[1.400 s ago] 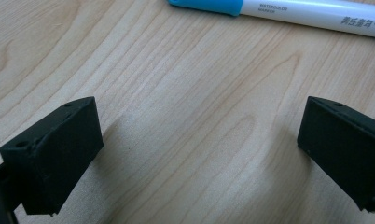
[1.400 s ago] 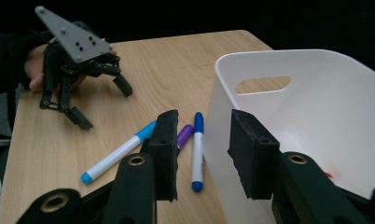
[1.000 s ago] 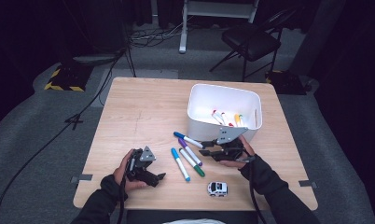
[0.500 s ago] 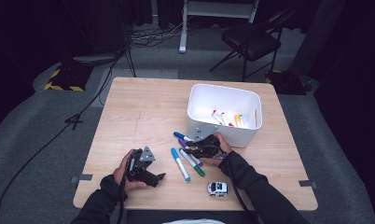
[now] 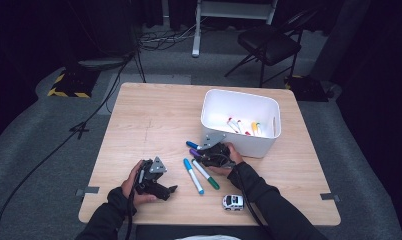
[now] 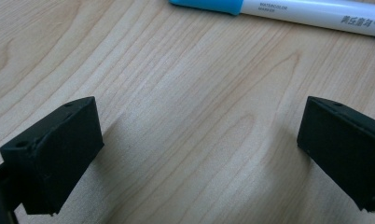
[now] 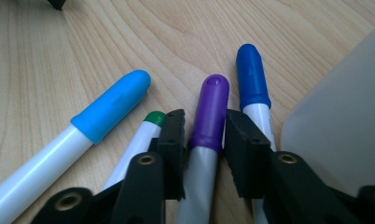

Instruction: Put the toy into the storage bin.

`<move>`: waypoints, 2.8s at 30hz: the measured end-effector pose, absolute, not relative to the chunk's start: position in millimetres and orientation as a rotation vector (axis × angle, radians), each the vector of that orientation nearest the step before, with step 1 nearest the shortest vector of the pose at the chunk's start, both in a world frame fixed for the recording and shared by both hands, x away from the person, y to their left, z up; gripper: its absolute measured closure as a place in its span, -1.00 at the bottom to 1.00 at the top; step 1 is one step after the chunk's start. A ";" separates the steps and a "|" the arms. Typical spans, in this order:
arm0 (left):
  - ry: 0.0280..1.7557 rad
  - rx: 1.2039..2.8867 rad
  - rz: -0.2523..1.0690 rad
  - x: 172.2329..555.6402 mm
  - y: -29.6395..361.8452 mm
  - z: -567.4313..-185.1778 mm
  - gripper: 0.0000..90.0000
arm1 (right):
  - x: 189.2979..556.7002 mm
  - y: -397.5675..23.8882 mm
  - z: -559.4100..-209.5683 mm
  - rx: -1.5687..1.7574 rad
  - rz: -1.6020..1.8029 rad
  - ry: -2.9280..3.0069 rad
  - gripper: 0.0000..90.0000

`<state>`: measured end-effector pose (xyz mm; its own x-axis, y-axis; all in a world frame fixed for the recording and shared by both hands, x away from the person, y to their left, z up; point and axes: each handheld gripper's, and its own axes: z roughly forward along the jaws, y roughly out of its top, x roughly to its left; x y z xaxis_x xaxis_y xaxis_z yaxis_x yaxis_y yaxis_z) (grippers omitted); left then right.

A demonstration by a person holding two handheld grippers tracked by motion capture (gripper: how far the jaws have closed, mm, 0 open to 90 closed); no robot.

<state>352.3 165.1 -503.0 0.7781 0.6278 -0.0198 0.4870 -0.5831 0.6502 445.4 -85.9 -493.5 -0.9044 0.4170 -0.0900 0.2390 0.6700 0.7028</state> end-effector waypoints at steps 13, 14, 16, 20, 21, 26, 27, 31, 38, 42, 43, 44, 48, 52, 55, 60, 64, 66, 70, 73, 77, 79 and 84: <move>0.824 2.311 0.280 352.4 165.1 -503.0 -0.99 | 435.2 -116.1 -489.4 0.508 1.030 2.711 0.66; 0.823 2.311 0.283 352.5 165.2 -502.9 -1.00 | 432.3 -120.6 -489.3 0.506 1.026 2.714 0.66; 0.825 2.311 0.279 352.3 165.1 -503.0 -1.00 | 426.8 -131.8 -490.4 0.501 1.051 2.720 0.66; 0.825 2.311 0.279 352.3 165.1 -503.0 -1.00 | 414.8 -158.2 -491.4 0.522 1.085 2.738 0.66; 0.825 2.311 0.279 352.4 165.1 -503.0 -1.00 | 411.7 -165.8 -492.1 0.523 1.094 2.737 0.66; 0.824 2.312 0.276 353.0 164.9 -502.8 -1.00 | 398.7 -200.9 -492.1 0.545 1.122 2.742 0.66; 0.814 2.310 0.279 353.6 164.9 -503.0 -1.00 | 396.6 -206.9 -492.0 0.543 1.113 2.735 0.66; 0.814 2.311 0.280 353.6 164.9 -502.9 -1.00 | 393.3 -227.9 -491.7 0.529 1.094 2.717 0.65; 0.814 2.311 0.279 353.6 164.9 -502.9 -1.00 | 390.9 -244.2 -495.4 0.579 1.161 2.691 0.66; 0.813 2.312 0.279 353.7 164.9 -502.9 -1.00 | 390.6 -245.7 -495.2 0.584 1.168 2.702 0.66; 0.813 2.312 0.279 353.7 164.9 -502.9 -1.00 | 390.5 -246.2 -495.4 0.577 1.174 2.705 0.66; 0.813 2.311 0.279 353.7 164.9 -502.9 -1.00 | 390.3 -246.7 -494.5 0.560 1.168 2.697 0.66; 0.814 2.311 0.279 353.7 164.9 -502.9 -1.00 | 388.6 -253.7 -483.0 0.550 1.251 2.645 0.66; 0.813 2.311 0.279 353.7 164.9 -502.9 -1.00 | 385.9 -262.2 -465.6 0.547 1.341 2.572 0.67; 0.813 2.311 0.279 353.7 164.9 -502.9 -1.00 | 383.3 -266.5 -452.3 0.530 1.354 2.541 0.67; 0.812 2.312 0.279 353.8 164.9 -502.9 -1.00 | 382.1 -270.9 -432.3 0.497 1.370 2.500 0.67; 0.812 2.312 0.279 353.8 164.9 -502.9 -1.00 | 381.6 -274.6 -411.9 0.490 1.400 2.456 0.67; 0.812 2.312 0.279 353.8 164.9 -502.9 -1.00 | 381.9 -276.2 -400.9 0.482 1.416 2.430 0.67; 0.812 2.311 0.278 353.8 164.9 -502.9 -1.00 | 384.0 -277.4 -381.0 0.481 1.426 2.405 0.66; 0.812 2.311 0.279 353.8 164.9 -502.9 -1.00 | 388.1 -277.6 -368.1 0.482 1.456 2.390 0.66; 0.812 2.311 0.279 353.8 164.9 -502.9 -1.00 | 391.0 -275.7 -351.4 0.463 1.449 2.372 0.67; 0.812 2.311 0.279 353.8 164.9 -502.9 -1.00 | 391.7 -274.6 -344.4 0.457 1.439 2.366 0.67; 0.812 2.312 0.278 353.8 164.9 -502.9 -1.00 | 396.4 -273.9 -330.0 0.456 1.444 2.346 0.67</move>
